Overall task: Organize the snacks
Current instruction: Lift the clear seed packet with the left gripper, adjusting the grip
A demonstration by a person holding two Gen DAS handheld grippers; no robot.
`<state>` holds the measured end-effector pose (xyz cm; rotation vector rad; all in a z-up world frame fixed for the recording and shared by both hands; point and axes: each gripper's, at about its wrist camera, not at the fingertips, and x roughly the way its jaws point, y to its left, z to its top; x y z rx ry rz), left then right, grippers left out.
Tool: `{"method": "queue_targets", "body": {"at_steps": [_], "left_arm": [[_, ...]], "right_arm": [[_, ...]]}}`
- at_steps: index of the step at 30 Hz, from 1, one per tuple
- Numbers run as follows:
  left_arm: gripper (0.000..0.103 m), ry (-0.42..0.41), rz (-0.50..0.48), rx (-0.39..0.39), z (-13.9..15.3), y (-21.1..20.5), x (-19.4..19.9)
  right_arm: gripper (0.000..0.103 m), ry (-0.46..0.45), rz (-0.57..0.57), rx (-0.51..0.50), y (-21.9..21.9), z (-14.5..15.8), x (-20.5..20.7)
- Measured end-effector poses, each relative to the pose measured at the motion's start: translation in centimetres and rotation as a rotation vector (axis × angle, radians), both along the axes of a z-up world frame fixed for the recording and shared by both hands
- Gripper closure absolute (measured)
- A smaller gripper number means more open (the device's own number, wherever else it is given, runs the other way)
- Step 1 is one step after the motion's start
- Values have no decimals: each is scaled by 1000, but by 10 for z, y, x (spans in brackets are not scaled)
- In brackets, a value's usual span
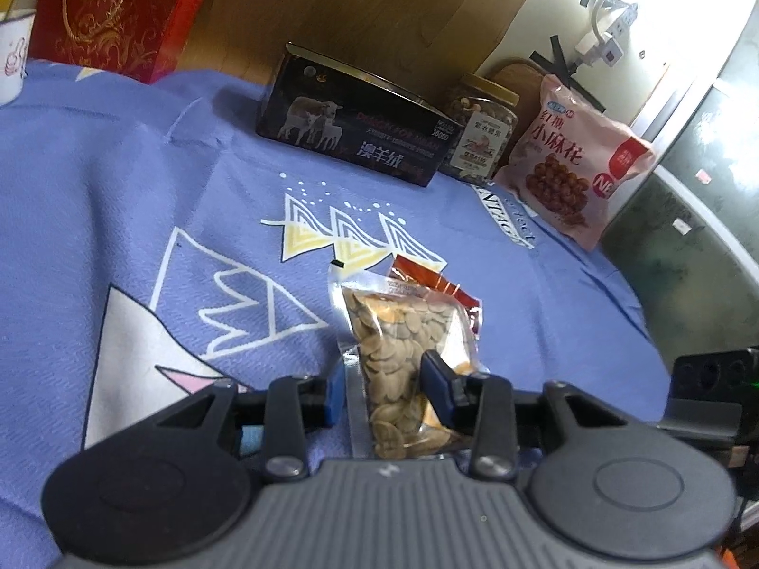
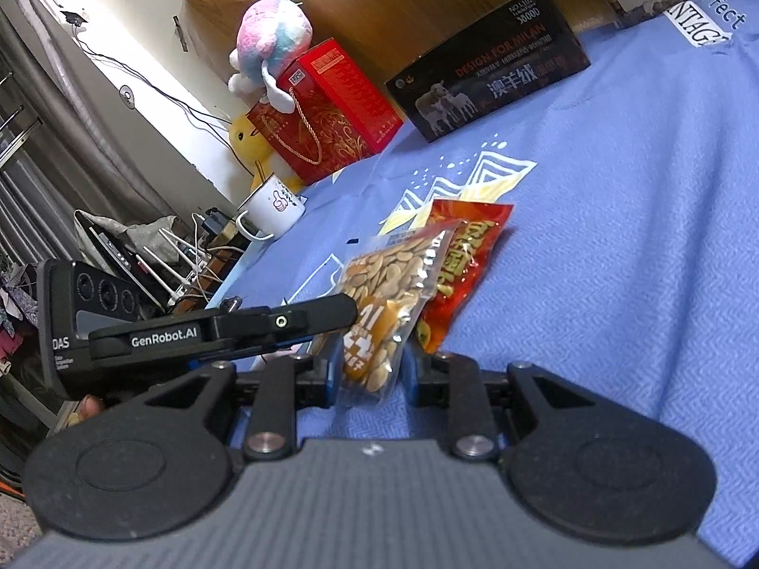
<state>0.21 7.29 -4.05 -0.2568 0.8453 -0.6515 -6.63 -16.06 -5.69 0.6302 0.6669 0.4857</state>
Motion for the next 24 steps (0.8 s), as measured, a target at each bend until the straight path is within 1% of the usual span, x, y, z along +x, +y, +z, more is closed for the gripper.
{"method": "queue_targets", "body": {"at_steps": [8, 14, 24], "left_arm": [[67, 12, 26, 31, 3, -3, -3], [67, 20, 36, 40, 5, -5, -4], [65, 13, 38, 61, 7, -8, -5]], "right_arm": [[74, -1, 3, -10, 2, 1, -1], [75, 0, 1, -8, 2, 1, -1], [75, 0, 3, -8, 1, 1, -1]]}}
